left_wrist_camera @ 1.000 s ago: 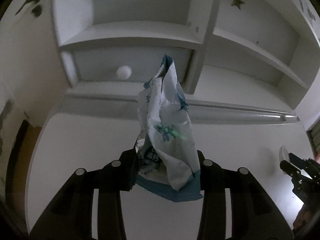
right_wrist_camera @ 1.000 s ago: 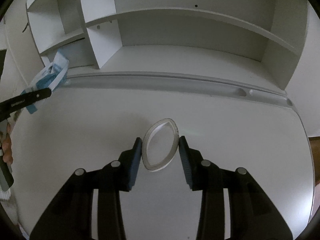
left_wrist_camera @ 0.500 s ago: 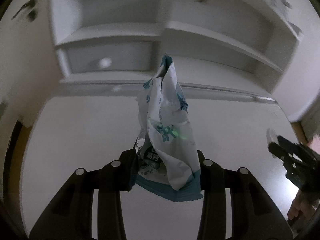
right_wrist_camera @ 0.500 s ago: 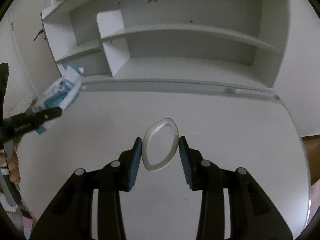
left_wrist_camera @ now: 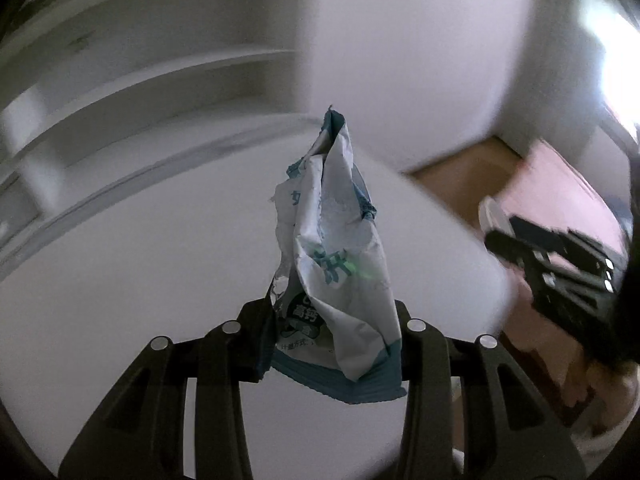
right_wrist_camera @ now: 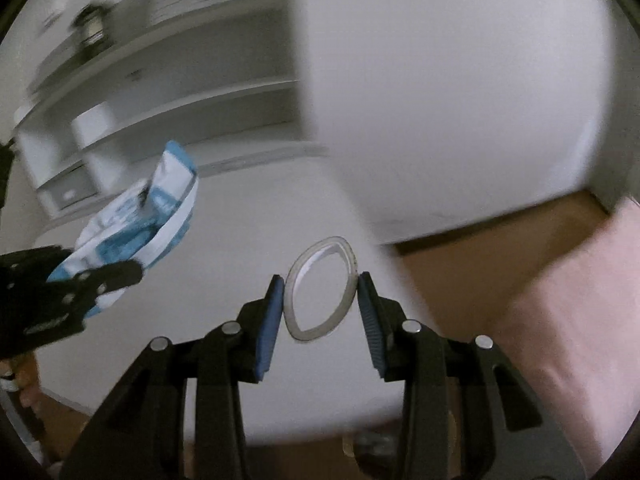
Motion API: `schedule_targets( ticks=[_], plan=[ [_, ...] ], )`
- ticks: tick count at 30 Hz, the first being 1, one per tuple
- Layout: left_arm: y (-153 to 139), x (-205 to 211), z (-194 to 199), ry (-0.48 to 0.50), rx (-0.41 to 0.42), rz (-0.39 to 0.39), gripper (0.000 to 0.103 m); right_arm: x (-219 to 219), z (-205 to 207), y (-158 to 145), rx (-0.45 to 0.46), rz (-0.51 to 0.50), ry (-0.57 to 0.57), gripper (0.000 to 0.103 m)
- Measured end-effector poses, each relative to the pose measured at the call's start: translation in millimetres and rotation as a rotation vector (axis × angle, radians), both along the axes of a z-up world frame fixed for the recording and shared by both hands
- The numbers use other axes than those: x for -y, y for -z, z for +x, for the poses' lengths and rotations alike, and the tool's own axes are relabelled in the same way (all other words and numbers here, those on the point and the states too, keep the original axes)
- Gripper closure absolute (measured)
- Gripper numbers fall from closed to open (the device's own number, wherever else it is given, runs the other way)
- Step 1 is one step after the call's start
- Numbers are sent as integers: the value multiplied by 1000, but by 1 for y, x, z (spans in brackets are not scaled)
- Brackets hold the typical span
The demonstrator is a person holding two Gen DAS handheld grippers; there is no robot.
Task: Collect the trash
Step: 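Carry the wrapper and white ring over the bin and release both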
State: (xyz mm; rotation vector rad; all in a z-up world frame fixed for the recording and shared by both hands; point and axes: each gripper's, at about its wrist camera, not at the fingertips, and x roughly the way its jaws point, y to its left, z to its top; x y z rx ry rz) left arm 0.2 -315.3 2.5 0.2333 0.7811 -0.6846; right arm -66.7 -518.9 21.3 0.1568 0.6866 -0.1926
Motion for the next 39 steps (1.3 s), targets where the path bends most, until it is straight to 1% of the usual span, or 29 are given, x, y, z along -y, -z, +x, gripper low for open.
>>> schedule_targets(
  ticks=[2,4,7,9,11,13,14,17,19,21,23,24,26,27,28,29,31,32,34,35,39],
  plan=[
    [2,43,-28,101,8,18,64,46,-33,6,-10,15,98,65],
    [8,87,-59,203,6,32,64,93,-68,18,-37,50,187,65],
    [27,139,-97,325,-22,63,64,136,-101,40,-83,89,259,65],
    [44,168,-118,389,-46,89,64,162,-116,65,-129,150,287,65],
    [65,194,-137,432,-61,126,64,179,-118,93,-178,218,294,65],
    [99,216,-146,467,-125,171,64,193,-112,133,-261,289,286,65],
    [116,225,-149,477,-156,194,64,194,-111,149,-296,303,283,65],
    [179,245,-144,460,-254,279,64,202,-99,214,-435,405,278,65],
    [225,251,-127,411,-348,324,64,203,-93,258,-532,490,270,65],
    [275,254,-107,366,-457,370,64,199,-81,287,-599,544,260,65],
    [311,248,-87,329,-522,405,64,201,-73,316,-647,622,262,65],
    [331,247,-79,306,-546,429,64,201,-69,329,-672,639,269,65],
    [365,242,-70,285,-567,472,64,201,-61,348,-716,651,279,65],
    [378,238,-64,262,-626,473,64,198,-61,358,-731,667,284,65],
    [385,234,-58,246,-668,460,64,199,-60,367,-740,691,289,65],
    [389,231,-56,231,-686,451,64,200,-59,376,-750,727,297,65],
    [393,233,-47,225,-694,434,64,202,-57,394,-777,768,329,65],
    [396,235,-56,227,-702,429,64,202,-57,401,-795,772,346,65],
    [403,235,-42,236,-730,436,64,203,-55,412,-818,768,367,65],
    [405,236,-42,243,-733,439,64,204,-56,415,-824,765,381,65],
    [411,244,-42,277,-739,438,64,208,-55,421,-825,770,408,65]
  ],
)
